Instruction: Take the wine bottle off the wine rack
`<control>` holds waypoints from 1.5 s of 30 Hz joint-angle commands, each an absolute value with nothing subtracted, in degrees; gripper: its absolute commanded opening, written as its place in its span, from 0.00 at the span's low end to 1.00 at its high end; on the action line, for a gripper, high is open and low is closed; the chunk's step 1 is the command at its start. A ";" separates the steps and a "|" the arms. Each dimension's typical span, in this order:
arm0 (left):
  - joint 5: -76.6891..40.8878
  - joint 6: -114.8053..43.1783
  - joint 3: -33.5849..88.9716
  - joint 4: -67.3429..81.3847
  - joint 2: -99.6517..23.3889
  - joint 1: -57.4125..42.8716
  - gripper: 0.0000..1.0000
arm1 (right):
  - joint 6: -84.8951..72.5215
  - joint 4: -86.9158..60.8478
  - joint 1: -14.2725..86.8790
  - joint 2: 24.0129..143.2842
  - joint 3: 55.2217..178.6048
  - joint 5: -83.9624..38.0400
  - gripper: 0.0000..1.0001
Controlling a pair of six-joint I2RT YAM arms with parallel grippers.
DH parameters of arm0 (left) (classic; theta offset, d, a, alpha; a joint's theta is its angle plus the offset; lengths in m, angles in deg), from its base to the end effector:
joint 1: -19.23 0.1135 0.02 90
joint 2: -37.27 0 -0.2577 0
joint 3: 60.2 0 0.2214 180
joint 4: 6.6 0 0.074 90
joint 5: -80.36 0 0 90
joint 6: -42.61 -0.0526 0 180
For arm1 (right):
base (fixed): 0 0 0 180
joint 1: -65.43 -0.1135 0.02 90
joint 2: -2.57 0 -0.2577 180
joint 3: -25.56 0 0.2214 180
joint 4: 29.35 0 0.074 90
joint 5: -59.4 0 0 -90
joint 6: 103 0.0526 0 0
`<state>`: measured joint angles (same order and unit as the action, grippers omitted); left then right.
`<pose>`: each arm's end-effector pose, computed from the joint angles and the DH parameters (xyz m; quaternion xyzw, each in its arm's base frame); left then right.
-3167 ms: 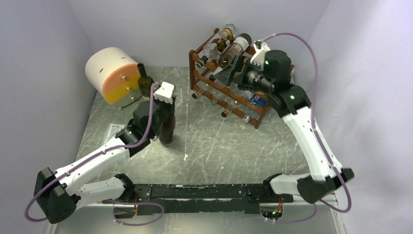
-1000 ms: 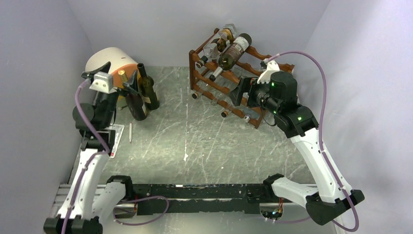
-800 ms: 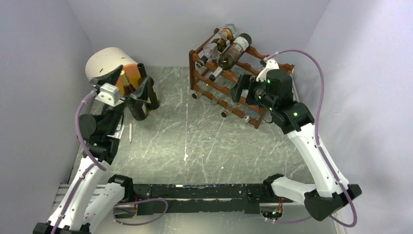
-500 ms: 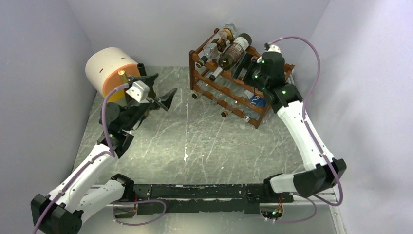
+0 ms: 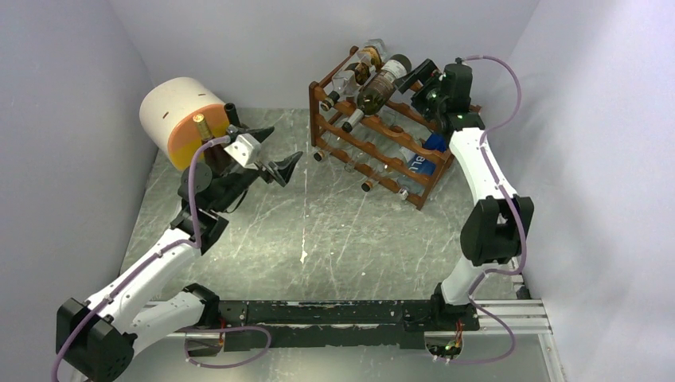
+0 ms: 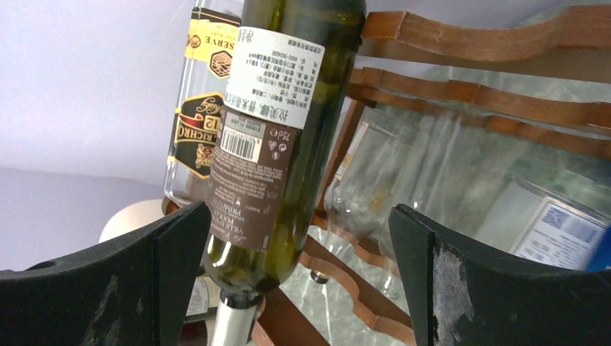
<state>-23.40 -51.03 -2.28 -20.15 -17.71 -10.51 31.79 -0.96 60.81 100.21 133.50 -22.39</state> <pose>0.1789 -0.1166 0.3714 0.2626 0.5415 -0.2494 0.7587 0.3900 0.0391 0.3694 0.2378 0.7727 0.2974 0.5078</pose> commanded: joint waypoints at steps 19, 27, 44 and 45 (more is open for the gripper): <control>-25.34 -51.86 -2.21 -22.69 -19.28 -10.95 0.91 | 48.93 -18.85 59.47 116.37 140.33 -12.49 0.99; -25.40 -52.14 -2.40 -22.78 -19.93 -11.04 0.91 | 54.79 -23.77 59.37 120.22 139.59 -11.20 0.91; -25.34 -53.28 -2.47 -22.59 -21.62 -11.16 0.90 | 65.17 -33.73 59.37 119.50 137.49 -8.29 0.57; -25.21 -53.53 -2.39 -22.48 -21.57 -11.17 0.90 | 65.66 -34.43 59.37 118.76 136.97 -8.21 0.53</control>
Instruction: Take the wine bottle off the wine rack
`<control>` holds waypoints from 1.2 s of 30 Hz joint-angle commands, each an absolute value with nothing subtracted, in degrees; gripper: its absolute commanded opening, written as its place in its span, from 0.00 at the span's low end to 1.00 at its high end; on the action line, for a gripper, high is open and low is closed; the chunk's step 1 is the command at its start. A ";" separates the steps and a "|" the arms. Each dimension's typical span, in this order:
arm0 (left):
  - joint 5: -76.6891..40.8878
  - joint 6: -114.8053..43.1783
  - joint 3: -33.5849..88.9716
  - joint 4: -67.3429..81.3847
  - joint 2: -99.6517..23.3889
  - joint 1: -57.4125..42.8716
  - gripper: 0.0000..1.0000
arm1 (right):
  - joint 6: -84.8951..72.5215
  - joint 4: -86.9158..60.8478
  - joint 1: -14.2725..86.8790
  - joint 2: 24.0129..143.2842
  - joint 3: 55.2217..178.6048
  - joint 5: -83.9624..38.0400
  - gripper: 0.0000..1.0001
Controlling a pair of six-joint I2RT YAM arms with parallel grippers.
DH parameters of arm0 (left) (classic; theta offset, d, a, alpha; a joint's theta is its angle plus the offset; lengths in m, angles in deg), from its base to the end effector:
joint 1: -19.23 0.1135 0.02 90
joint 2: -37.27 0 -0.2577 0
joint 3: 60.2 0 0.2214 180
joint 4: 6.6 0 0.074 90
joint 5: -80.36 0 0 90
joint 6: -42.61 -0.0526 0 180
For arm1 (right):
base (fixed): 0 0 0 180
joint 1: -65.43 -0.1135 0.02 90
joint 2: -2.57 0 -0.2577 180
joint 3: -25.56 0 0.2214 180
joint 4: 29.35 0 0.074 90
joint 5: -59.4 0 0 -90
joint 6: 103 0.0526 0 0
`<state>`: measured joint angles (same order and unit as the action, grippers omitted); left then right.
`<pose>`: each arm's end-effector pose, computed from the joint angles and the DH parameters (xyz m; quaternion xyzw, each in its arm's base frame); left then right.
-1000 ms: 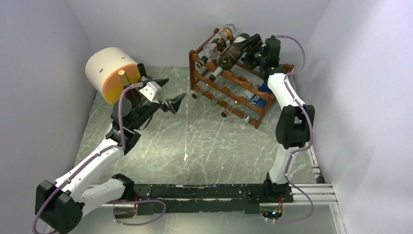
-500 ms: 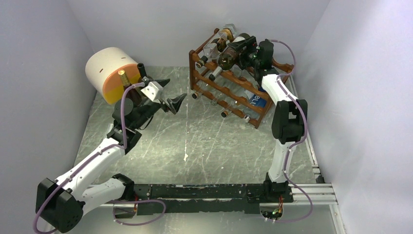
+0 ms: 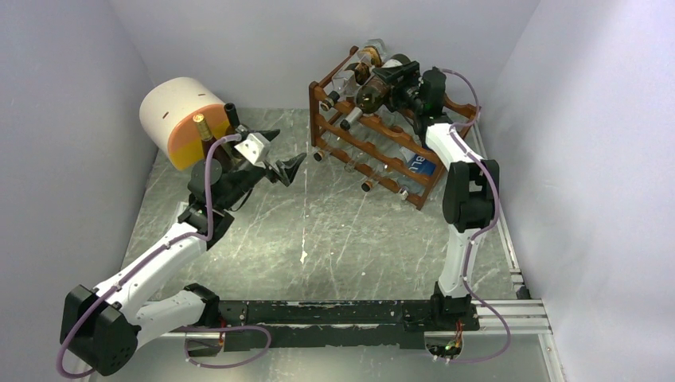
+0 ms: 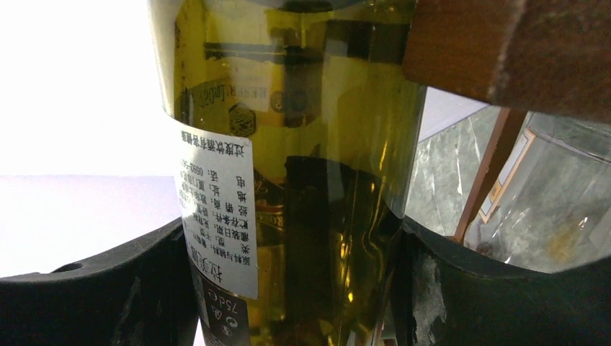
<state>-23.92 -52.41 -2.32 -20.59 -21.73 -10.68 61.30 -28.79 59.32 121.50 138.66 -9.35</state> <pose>0.1933 -0.1262 0.3579 0.2784 0.5609 -0.2429 0.7409 0.4824 0.0708 0.3029 0.3089 0.6756 0.5279 0.4117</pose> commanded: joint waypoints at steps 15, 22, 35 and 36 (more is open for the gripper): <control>-24.09 -55.46 -2.99 -22.46 -21.52 -11.28 0.90 | 69.08 -36.70 62.07 103.21 132.74 -7.34 0.19; -27.75 -55.77 -4.85 -25.75 -21.38 -12.36 0.91 | 74.93 -36.41 61.83 92.87 122.60 -2.23 0.18; -31.09 -68.72 -13.23 -35.54 -14.68 -21.11 0.90 | 80.57 -30.77 57.88 76.04 111.79 5.92 0.17; -30.57 -69.60 -13.34 -35.45 -14.49 -21.15 0.90 | 79.49 -29.22 56.75 75.32 111.87 5.21 0.17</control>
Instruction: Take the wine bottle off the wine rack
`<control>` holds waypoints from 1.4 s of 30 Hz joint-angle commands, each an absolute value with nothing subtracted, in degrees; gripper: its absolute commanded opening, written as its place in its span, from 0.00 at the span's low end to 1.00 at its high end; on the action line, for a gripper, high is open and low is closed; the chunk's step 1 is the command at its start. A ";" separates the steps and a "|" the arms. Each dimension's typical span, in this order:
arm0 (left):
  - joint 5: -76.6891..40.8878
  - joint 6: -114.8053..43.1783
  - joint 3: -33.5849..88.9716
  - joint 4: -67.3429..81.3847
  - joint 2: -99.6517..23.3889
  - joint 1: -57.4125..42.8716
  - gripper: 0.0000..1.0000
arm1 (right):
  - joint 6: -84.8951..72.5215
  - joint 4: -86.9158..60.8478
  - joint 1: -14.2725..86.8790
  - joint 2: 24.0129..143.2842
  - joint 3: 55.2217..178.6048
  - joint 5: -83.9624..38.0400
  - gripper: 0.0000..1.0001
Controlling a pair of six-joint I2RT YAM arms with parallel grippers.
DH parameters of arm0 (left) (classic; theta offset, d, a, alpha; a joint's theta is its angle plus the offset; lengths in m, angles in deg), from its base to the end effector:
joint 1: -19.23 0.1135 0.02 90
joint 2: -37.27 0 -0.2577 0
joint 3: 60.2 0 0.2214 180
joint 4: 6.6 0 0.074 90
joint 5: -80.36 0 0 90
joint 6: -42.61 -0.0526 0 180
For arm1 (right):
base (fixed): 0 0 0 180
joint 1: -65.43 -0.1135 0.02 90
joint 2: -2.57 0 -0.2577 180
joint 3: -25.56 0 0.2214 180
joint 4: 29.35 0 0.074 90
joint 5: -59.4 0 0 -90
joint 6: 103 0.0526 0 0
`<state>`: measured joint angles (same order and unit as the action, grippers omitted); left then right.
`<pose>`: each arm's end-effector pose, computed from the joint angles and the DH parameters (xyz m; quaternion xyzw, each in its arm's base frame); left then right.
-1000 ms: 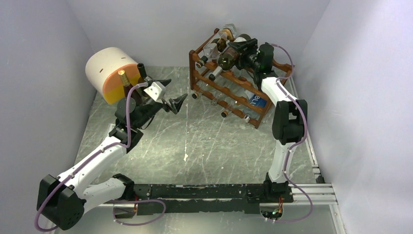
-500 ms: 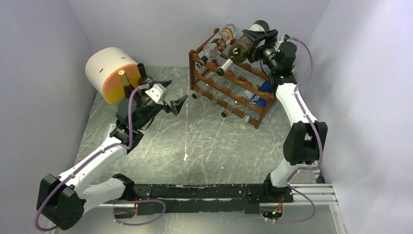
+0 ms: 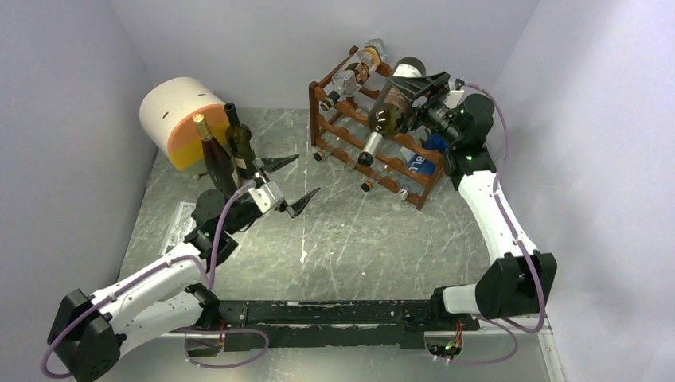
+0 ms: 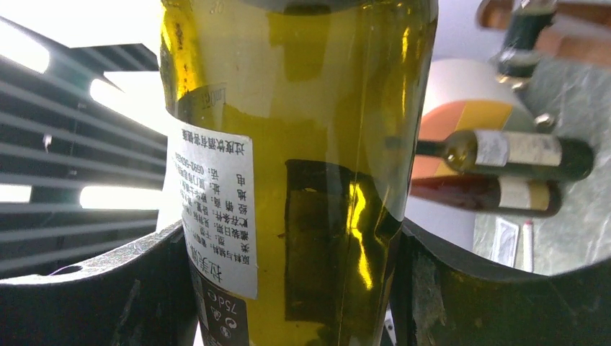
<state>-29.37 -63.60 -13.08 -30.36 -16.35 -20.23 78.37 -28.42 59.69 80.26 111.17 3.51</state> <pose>0.1470 -0.1440 0.3326 0.3948 0.4522 -0.2594 0.7566 0.2966 0.0595 0.4101 0.2695 0.6140 0.6653 0.3282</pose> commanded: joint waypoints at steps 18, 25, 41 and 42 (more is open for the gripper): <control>-30.94 -81.89 -9.31 -36.56 -9.48 -31.17 0.86 | 84.62 -29.36 39.14 74.48 105.44 -0.98 0.11; -30.90 -87.60 -4.71 -35.38 -13.24 -36.74 0.86 | 85.92 -24.81 34.44 77.62 108.24 -2.48 0.10; -22.73 -97.80 -0.77 -31.27 -17.87 -42.29 0.61 | 89.30 -24.91 32.78 76.50 105.75 -2.47 0.09; -22.26 -98.32 -0.70 -31.10 -18.13 -42.29 0.62 | 89.58 -25.14 32.74 76.30 105.52 -2.37 0.09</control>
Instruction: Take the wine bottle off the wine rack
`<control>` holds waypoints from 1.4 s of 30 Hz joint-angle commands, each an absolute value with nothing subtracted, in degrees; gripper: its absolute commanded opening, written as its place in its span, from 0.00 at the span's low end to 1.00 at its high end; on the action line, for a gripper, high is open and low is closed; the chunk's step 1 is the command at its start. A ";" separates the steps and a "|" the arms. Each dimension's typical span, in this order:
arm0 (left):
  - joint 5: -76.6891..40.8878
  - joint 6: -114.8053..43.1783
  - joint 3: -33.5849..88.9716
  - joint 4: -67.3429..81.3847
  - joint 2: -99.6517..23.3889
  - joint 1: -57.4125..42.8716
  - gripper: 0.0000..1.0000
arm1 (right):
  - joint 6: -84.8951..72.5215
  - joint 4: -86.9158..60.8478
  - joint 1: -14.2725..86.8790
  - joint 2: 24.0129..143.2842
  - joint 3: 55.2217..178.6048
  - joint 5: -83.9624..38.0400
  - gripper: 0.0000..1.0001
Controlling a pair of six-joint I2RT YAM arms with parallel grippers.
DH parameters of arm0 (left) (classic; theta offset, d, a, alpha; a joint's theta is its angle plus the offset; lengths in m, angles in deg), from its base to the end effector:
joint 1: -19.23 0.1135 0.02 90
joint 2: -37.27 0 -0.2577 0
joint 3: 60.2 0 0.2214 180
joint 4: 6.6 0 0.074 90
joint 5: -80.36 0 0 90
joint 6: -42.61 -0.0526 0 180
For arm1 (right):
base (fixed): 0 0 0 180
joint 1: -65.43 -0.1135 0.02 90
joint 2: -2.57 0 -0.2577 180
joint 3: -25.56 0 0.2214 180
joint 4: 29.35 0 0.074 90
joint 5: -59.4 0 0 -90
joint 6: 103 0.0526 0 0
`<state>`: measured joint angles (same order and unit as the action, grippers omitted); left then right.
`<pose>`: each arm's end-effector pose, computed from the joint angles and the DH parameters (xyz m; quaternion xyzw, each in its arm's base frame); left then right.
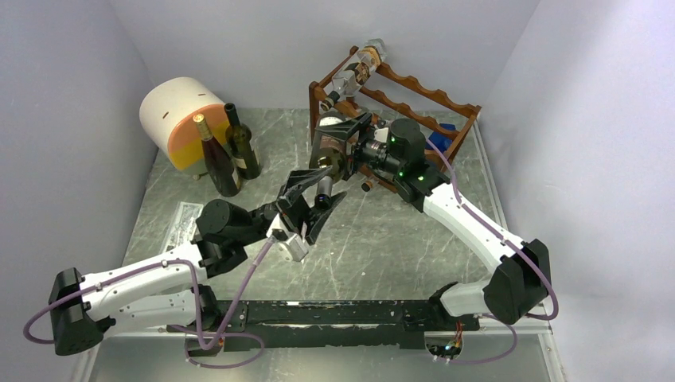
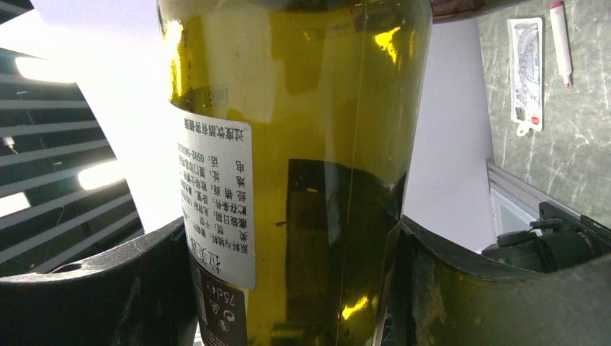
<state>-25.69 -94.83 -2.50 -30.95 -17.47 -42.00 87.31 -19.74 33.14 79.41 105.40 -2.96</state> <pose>0.0850 -0.1849 0.3925 0.4880 0.2035 -0.1736 0.8309 0.2424 0.1821 0.3621 0.2739 0.6899 0.6631 0.0963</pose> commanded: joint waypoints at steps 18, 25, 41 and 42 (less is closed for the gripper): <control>-18.95 -96.81 3.22 -29.03 -18.88 -42.29 0.07 | 89.47 -25.98 31.67 73.36 102.71 -4.55 0.44; -10.55 -94.66 2.42 -34.06 -18.13 -42.29 0.07 | 88.81 -17.43 31.90 72.27 102.67 -7.17 1.00; 25.11 -78.95 10.08 -33.88 -18.32 -39.49 0.07 | 72.85 10.66 35.41 75.33 111.54 -8.92 1.00; 25.58 -76.34 11.17 -31.14 -18.14 -38.43 0.07 | 70.91 11.42 35.39 75.30 112.20 -9.24 1.00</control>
